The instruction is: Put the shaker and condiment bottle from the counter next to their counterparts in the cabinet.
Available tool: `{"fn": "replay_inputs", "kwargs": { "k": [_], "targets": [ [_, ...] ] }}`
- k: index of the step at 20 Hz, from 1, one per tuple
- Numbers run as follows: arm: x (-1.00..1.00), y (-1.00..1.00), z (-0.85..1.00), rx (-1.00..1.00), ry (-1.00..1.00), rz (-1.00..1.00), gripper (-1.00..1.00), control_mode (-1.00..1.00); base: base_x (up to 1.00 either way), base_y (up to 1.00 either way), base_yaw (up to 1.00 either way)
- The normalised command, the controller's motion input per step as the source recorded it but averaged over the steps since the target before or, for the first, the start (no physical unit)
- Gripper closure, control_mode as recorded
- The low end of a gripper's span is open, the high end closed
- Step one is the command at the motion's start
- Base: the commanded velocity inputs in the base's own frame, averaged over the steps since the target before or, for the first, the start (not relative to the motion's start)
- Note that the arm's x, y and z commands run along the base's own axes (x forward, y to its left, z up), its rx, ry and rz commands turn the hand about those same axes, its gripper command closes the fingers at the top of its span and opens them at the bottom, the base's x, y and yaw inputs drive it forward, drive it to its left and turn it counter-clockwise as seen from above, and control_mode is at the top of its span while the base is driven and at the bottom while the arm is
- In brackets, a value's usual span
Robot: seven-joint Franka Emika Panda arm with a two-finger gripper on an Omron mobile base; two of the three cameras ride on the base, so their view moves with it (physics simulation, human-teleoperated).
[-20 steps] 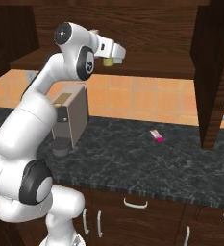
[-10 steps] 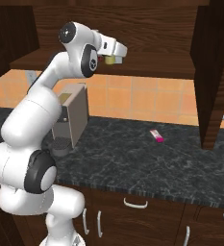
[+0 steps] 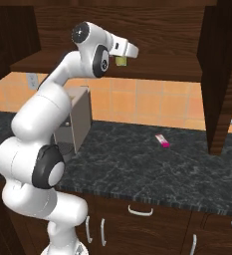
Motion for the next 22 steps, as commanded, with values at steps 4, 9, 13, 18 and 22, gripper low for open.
{"fn": "replay_inputs", "kwargs": {
  "k": [4, 9, 13, 18, 22],
  "targets": [
    [0.05, -0.24, -0.01, 0.01, 0.0, 0.0, 1.0, -1.0, 0.0, 0.0, 0.0],
    [0.0, -0.14, -0.19, 0.01, -0.01, 0.0, 1.0, -1.0, 0.0, 0.0, 0.0],
    [0.04, -0.01, -0.27, 0.0, -0.02, 0.0, 1.0, -1.0, 0.0, 0.0, 0.0],
    [0.08, 0.0, -0.15, 0.0, 0.0, 0.0, 1.0, -1.0, 0.0, 0.0, 0.0],
    [0.17, 0.0, -0.05, 0.0, 0.0, 0.0, 1.0, -1.0, 0.0, 0.0, 0.0]
  ]
}}
